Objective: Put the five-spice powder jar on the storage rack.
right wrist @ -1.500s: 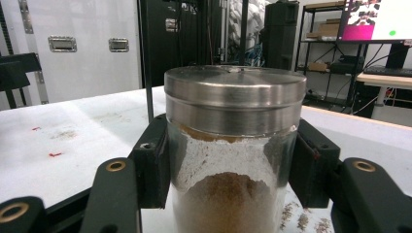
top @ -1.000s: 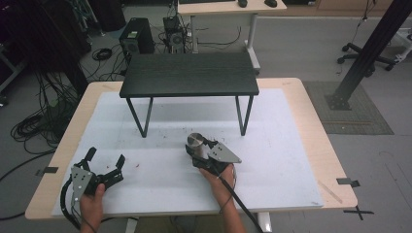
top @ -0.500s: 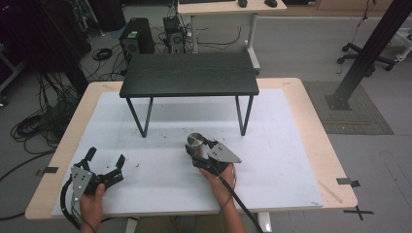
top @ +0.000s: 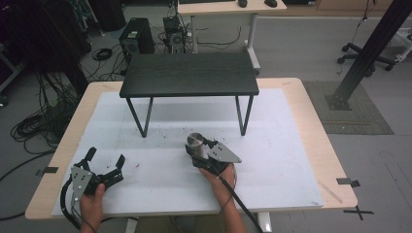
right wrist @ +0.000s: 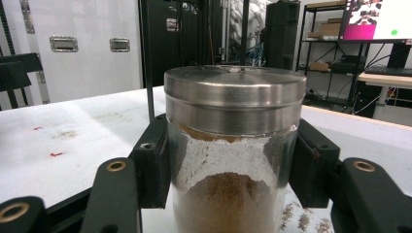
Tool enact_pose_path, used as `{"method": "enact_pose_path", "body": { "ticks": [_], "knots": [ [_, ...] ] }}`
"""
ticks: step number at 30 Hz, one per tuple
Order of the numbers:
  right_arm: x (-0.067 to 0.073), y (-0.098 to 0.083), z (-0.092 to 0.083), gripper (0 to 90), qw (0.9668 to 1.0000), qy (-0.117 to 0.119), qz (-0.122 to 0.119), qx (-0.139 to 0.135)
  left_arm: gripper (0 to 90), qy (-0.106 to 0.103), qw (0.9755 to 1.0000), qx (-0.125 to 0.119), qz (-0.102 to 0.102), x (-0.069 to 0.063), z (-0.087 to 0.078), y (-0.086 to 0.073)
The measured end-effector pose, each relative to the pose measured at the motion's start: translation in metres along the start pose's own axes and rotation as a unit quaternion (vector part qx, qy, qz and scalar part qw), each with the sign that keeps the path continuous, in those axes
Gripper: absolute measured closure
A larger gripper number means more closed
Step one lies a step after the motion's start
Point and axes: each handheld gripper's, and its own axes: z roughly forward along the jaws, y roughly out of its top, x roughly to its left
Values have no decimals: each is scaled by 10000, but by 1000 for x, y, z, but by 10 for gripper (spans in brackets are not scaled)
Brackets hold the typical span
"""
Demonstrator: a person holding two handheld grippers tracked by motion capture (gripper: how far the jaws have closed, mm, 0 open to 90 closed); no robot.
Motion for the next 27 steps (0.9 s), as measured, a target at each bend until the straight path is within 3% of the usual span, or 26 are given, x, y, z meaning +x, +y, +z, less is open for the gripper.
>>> {"method": "enact_pose_path", "body": {
  "ticks": [10,19,27],
  "knots": [
    [-2,0,0,433,9999,37,99,15,4,-8,10000,-19,13,0,0,0],
    [-1,2,-1,433,10000,35,14,49,4,-8,10000,-19,17,0,0,0],
    [-6,12,-6,433,9996,137,251,-16,4,-6,10000,-22,12,0,0,0]
  ]
}}
